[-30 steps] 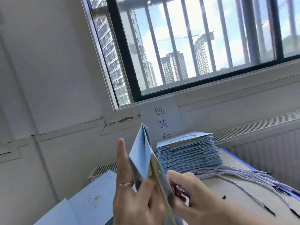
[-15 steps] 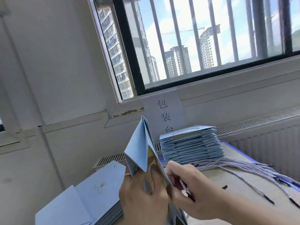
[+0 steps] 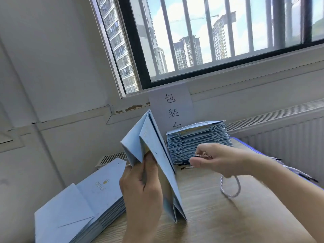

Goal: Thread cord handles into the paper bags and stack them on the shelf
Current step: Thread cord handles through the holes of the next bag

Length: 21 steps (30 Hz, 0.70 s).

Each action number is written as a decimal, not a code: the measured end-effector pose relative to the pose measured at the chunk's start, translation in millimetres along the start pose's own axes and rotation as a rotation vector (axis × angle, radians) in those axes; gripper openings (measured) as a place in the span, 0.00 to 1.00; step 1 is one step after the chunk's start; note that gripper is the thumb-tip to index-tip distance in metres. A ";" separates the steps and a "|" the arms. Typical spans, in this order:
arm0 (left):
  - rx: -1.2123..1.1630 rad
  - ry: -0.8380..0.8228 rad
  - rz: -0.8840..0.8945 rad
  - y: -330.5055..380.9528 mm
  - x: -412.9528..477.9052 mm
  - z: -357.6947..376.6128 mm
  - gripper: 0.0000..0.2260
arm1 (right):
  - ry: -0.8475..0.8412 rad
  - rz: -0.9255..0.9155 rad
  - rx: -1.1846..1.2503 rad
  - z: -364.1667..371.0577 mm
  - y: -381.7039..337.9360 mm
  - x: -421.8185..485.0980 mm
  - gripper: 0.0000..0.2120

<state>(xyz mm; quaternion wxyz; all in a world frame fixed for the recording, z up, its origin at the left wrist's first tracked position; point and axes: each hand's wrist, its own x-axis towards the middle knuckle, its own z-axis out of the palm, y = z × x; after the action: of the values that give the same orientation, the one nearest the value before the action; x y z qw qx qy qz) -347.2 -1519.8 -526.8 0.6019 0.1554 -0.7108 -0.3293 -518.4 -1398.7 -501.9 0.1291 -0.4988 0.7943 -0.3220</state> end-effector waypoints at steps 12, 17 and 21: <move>-0.115 -0.076 -0.013 -1.4 -0.2 4.3 0.12 | 0.273 -0.577 0.364 28.0 -30.0 1.3 0.13; -0.174 -0.090 -0.049 5.5 0.1 4.5 0.07 | 0.395 -0.625 0.236 34.4 -34.8 2.0 0.14; -0.281 -0.075 -0.059 7.8 1.3 6.4 0.08 | 0.486 -0.650 0.138 35.6 -33.4 6.3 0.13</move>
<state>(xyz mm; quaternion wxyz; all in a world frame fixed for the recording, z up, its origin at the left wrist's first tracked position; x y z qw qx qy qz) -352.3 -1513.1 -521.1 0.5808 0.0779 -0.6747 -0.4487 -479.0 -1427.7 -506.8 -0.1377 -0.6234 0.5792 -0.5069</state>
